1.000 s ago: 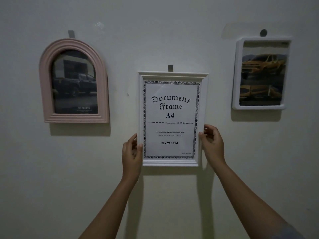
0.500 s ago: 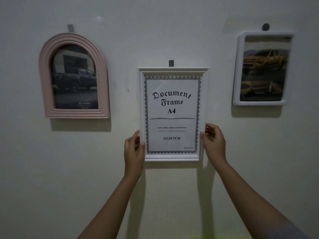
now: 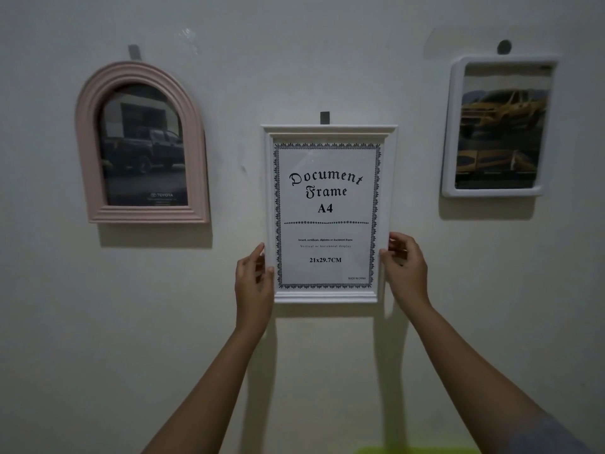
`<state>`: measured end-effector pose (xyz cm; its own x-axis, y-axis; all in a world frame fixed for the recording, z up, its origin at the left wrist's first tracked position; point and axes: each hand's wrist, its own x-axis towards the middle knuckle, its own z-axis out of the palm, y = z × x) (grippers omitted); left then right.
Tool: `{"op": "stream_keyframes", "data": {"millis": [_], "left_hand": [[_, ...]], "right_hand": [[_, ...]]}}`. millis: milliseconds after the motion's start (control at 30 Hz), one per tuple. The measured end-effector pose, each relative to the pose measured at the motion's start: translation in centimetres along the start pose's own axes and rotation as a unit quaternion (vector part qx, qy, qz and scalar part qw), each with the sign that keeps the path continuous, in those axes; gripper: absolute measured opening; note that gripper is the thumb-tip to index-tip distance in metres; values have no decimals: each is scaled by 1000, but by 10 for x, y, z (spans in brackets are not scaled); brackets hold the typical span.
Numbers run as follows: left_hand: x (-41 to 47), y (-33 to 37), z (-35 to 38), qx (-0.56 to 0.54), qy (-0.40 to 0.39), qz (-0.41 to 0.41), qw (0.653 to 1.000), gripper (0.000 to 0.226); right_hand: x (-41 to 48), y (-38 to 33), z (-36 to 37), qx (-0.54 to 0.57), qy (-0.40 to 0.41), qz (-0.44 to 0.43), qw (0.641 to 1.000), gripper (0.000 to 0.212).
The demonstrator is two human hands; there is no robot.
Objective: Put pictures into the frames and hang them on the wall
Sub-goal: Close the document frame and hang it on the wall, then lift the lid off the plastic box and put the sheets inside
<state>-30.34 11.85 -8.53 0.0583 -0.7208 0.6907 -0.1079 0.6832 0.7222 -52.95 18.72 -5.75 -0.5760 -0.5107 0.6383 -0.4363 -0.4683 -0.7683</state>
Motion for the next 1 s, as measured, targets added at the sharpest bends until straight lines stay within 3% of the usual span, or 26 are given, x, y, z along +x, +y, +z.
{"op": "stream_keyframes", "data": {"millis": [267, 500, 733, 900, 1000], "left_hand": [[-3, 11, -11, 5, 8, -10, 1000, 40], [-21, 39, -20, 49, -8, 42, 998, 37], [-121, 21, -5, 121, -159, 30, 979, 37], [-217, -25, 20, 223, -306, -17, 925, 57], [-267, -54, 39, 291, -356, -57, 886, 54]], "right_hand": [[-1, -11, -8, -35, 7, 3, 999, 28], [-32, -33, -38, -112, -19, 19, 993, 30], [-122, -1, -104, -280, -86, 88, 952, 35], [-188, 60, -169, -379, -160, 193, 891, 42], [-217, 106, -207, -428, -208, 247, 844, 46]]}}
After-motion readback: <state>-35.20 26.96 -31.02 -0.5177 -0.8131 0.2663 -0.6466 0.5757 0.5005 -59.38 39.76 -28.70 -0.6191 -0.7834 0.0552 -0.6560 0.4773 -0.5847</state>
